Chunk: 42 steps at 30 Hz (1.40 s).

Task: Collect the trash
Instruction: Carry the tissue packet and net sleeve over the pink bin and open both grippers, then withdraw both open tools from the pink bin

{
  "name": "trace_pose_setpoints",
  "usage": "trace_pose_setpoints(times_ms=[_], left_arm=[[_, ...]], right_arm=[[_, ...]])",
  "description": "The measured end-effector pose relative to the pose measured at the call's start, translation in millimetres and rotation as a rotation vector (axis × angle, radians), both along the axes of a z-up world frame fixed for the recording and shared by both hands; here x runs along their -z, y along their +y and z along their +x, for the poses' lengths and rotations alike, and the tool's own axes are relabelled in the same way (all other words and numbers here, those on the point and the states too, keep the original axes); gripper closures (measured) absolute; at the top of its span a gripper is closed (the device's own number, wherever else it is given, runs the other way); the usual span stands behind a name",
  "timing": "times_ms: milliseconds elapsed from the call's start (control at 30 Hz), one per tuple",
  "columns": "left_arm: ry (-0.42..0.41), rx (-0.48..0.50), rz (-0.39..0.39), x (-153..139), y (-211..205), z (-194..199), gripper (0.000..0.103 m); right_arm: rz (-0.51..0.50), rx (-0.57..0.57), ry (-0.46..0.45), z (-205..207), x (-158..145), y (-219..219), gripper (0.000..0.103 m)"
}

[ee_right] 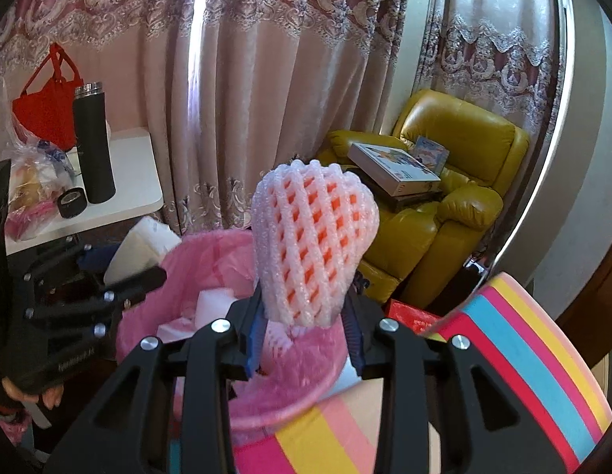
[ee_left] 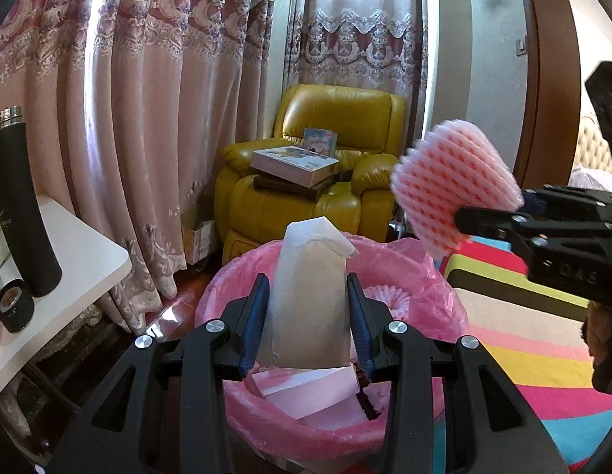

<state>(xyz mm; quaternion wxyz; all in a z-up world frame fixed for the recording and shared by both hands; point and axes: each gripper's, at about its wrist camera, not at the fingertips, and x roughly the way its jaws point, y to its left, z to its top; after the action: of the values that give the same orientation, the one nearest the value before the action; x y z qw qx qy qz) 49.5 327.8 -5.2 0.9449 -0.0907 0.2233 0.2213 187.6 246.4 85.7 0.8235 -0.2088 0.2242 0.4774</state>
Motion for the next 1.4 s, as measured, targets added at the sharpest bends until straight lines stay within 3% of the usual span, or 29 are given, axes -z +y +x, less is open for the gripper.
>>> trace_pose_setpoints(times_ms=[67,167,200,233,267,400,600,767,867,1000,1133,1400], left_arm=[[-0.001,0.000,-0.008,1.0,1.8,3.4,0.066],[0.006,0.007,-0.027,7.0,0.1,9.0,0.063],[0.011,0.009,-0.031,9.3,-0.5,10.6,0.054],[0.012,0.016,-0.037,13.0,-2.5,11.3,0.040],[0.008,0.019,-0.037,14.3,-2.9,10.8,0.036],[-0.006,0.019,-0.010,17.4,-7.2,2.9,0.017],[-0.062,-0.016,0.043,-1.4,-9.5,-22.6,0.014],[-0.142,-0.093,0.197,-37.3,-31.0,-54.6,0.013],[-0.223,-0.108,0.280,-59.0,-48.1,-77.0,0.013],[-0.268,-0.043,0.263,-78.3,-63.1,-96.2,0.013],[-0.244,-0.038,0.283,-83.1,-82.1,-107.1,0.013],[-0.153,-0.010,0.239,-48.2,-110.2,-126.2,0.013]], right_arm=[[0.011,-0.013,0.001,3.8,-0.9,7.7,0.067],[0.036,-0.055,0.010,12.3,-4.6,24.3,0.055],[0.041,-0.058,0.006,14.6,-6.6,28.3,0.037],[0.052,-0.059,0.024,19.1,-9.5,30.3,0.027],[0.070,-0.068,0.054,22.7,-12.9,29.7,0.019],[0.191,-0.082,0.099,22.9,-38.4,0.6,0.019],[0.269,-0.077,0.041,-2.4,-76.9,-58.4,0.012],[0.293,-0.036,-0.043,-37.9,-98.7,-115.6,0.005],[0.285,0.012,-0.083,-55.6,-98.3,-143.1,0.005],[0.283,0.055,-0.095,-73.1,-91.6,-174.3,0.005],[0.304,0.075,-0.099,-90.9,-78.1,-203.5,0.005],[0.254,0.109,-0.037,-106.5,-17.5,-213.7,0.005]])
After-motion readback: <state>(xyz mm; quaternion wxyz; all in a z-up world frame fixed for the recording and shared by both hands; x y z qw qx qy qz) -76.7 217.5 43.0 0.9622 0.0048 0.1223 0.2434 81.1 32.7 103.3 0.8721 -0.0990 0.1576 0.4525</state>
